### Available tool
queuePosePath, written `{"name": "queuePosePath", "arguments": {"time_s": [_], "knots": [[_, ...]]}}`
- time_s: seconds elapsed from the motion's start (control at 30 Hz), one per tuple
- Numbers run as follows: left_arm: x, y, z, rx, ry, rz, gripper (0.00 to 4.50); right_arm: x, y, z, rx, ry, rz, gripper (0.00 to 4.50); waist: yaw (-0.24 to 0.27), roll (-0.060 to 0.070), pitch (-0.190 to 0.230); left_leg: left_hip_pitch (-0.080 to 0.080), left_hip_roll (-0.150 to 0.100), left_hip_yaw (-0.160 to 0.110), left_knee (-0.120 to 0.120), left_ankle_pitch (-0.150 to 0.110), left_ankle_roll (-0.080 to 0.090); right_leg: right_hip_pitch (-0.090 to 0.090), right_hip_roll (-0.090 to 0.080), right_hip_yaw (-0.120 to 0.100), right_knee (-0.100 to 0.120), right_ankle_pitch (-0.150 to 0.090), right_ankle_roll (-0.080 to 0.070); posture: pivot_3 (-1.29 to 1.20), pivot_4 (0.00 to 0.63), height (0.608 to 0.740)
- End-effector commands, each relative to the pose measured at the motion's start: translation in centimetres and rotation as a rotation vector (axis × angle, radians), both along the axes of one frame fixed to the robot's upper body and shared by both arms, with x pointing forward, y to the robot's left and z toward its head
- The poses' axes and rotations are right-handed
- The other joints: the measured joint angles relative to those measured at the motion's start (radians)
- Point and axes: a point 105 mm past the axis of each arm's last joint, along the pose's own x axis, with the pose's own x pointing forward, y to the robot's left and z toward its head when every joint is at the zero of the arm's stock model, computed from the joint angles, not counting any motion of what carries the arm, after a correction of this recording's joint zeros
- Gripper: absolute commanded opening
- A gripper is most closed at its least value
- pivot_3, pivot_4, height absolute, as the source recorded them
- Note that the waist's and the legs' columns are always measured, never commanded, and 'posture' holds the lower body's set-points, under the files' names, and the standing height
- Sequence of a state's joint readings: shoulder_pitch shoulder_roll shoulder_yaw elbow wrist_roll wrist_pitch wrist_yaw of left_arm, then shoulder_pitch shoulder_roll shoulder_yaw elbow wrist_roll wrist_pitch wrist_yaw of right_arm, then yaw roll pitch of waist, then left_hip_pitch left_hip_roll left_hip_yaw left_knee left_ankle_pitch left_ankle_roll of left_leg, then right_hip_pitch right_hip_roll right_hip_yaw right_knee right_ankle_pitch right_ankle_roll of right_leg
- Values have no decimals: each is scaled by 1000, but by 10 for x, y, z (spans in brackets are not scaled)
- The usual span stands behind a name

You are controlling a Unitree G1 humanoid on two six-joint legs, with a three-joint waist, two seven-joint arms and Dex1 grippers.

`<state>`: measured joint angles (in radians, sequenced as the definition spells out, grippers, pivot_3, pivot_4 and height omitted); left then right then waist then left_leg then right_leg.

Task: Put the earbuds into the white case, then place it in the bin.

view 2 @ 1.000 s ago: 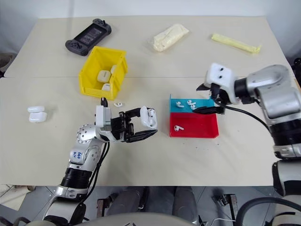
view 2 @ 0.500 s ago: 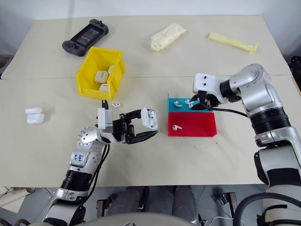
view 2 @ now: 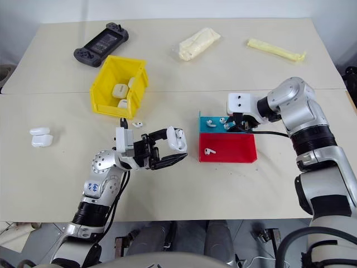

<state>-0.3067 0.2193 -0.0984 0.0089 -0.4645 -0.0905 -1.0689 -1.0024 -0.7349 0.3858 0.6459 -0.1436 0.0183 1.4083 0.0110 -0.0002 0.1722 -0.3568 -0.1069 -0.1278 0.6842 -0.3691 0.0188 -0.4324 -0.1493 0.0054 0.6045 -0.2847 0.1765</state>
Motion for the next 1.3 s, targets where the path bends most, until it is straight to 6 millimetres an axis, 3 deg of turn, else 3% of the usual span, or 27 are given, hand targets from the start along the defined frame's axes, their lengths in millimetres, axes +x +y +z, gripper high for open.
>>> {"name": "queuePosePath", "arguments": {"time_s": [0.03, 0.77, 0.93, 1.17, 1.3], "knots": [[-5, -2, 12, -14, -61, -5, 2810, 3, 0, 6, -13, -30, 16, 1618, -2, 0, 0, 0, 0, 0, 0, 0, 0, 0, 0, 0, 0, 0, 0, 0, 150, 740], [-5, -1, 15, -17, -63, 6, 2810, 0, 9, -5, -12, -19, 63, 1618, -13, 1, 0, 0, 0, 0, 1, 0, 0, 0, 0, 0, 1, 0, 0, 0, 150, 740], [-5, -1, 15, -16, -63, 8, 2810, 0, 10, -6, -11, -24, 62, 518, -14, 1, 0, 1, 0, 0, 1, 0, 0, 0, 0, 0, 1, 0, 0, 0, 150, 740], [-6, 0, 16, -10, -63, 6, 2810, 0, 12, -1, 13, -48, 57, 518, -14, 1, 0, 1, 0, 0, 1, 0, 0, 0, 0, 0, 2, 0, 0, 0, 150, 740], [-5, 0, 17, -8, -65, -1, 2810, 1, 8, 21, 82, -96, 18, 518, -13, 1, 0, 1, 0, 0, 1, 0, 0, 0, 0, 0, 2, 0, 0, 0, 150, 740]]}}
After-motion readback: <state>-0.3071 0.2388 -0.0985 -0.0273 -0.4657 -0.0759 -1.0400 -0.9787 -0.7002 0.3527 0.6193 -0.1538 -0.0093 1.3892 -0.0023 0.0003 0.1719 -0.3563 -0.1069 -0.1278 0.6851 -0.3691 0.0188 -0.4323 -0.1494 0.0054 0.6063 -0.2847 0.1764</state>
